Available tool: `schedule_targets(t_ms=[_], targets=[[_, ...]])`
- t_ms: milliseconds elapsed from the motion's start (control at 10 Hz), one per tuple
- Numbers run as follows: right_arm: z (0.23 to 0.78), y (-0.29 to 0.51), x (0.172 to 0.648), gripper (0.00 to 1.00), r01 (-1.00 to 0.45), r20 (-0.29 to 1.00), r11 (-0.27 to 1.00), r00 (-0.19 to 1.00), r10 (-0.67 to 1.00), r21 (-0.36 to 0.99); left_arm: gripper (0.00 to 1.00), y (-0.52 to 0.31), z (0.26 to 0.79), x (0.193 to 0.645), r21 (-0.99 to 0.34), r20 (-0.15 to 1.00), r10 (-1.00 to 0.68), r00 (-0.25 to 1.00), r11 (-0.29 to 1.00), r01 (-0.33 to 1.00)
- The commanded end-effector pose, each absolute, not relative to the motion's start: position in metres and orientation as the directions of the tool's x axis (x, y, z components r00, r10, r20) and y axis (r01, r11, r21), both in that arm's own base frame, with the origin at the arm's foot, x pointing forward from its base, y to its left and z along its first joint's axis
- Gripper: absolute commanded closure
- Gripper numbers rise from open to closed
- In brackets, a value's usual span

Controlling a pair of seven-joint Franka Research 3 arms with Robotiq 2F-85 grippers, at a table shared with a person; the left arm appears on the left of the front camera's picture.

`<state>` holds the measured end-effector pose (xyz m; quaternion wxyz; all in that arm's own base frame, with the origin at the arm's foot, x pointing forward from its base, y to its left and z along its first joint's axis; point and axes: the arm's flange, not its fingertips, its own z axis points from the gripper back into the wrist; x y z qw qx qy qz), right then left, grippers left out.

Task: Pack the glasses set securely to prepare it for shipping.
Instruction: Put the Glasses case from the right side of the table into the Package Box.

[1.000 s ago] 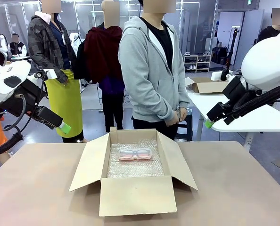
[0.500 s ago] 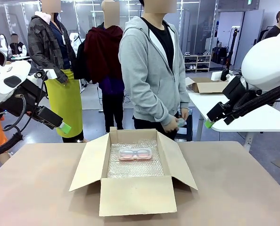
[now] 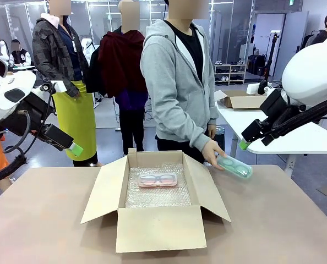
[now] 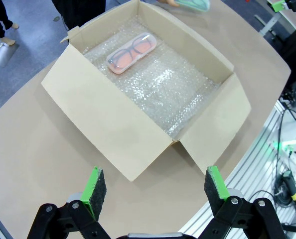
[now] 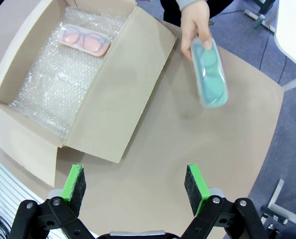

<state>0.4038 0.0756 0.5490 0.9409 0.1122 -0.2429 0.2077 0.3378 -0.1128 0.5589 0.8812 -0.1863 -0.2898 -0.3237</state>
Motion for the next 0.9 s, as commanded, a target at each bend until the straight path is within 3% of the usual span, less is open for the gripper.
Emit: schedule_targets(t_ms=[0, 800], targets=[[0.5514, 0.0774, 0.4055, 0.00, -0.441, 0.492, 0.890, 0.803, 0.335, 0.113, 0.00, -0.1107, 0.5590, 0.3386, -0.145, 0.643, -0.464, 0.610, 0.707, 0.692], [0.5490, 0.0756, 0.4039, 0.00, -0.445, 0.504, 0.889, 0.796, 0.336, 0.110, 0.00, -0.1107, 0.5590, 0.3386, -0.145, 0.643, -0.464, 0.610, 0.707, 0.692]])
